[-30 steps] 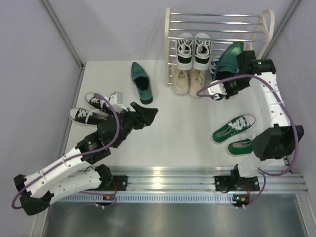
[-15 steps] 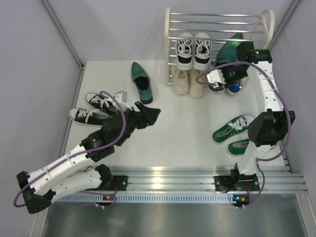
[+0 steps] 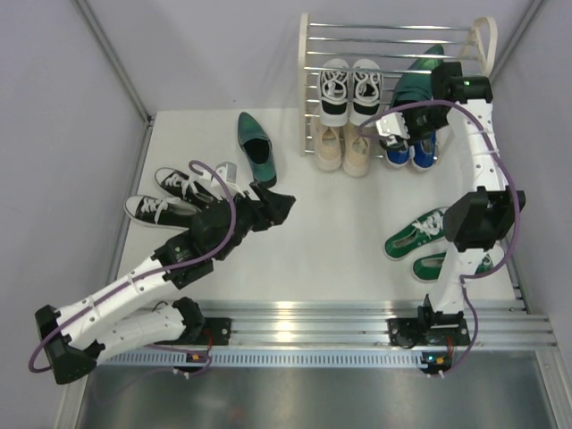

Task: Place and organize the shoes onto the shoe shelf
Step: Place the shoe at the shoe shelf.

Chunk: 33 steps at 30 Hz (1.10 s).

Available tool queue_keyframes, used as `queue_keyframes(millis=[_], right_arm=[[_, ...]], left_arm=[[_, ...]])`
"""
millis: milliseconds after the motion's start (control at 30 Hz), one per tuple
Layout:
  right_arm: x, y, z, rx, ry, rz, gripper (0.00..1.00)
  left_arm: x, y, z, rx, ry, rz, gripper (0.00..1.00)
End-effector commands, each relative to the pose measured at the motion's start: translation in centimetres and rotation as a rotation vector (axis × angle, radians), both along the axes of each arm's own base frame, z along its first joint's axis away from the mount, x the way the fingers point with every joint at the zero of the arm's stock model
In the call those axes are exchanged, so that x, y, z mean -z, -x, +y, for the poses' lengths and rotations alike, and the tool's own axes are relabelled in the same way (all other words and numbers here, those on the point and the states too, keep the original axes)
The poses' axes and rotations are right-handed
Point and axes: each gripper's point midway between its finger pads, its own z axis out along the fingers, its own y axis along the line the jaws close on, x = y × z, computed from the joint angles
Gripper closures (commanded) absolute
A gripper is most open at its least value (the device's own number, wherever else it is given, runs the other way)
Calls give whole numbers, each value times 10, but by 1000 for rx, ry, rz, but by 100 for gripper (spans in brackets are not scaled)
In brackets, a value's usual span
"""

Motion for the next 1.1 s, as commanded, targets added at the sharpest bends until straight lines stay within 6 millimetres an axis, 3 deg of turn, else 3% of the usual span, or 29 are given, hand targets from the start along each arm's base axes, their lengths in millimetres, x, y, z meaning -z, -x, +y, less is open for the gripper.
queue_keyframes(millis=[0, 333, 567, 600, 667, 1033, 1067], right_arm=[[-28, -9, -3, -107, 13, -130, 100], [-22, -16, -5, -83, 1, -111, 99], [-22, -13, -5, -51, -13, -93, 80], [-25, -14, -21, -11, -19, -98, 71], [-26, -14, -22, 8, -29, -99, 64], [-50, -13, -36, 170, -132, -106, 48], [-44, -13, -36, 195, -146, -86, 46]], left_arm=[[-30, -4, -5, 12, 76, -55, 23], [-29, -8, -6, 18, 84, -50, 23], [-25, -5, -3, 15, 97, -44, 23], [-25, -5, -3, 16, 100, -43, 23], [-24, -5, -3, 16, 103, -43, 23], [-27, -4, -3, 22, 108, -51, 23], [-26, -4, -2, 19, 109, -51, 23]])
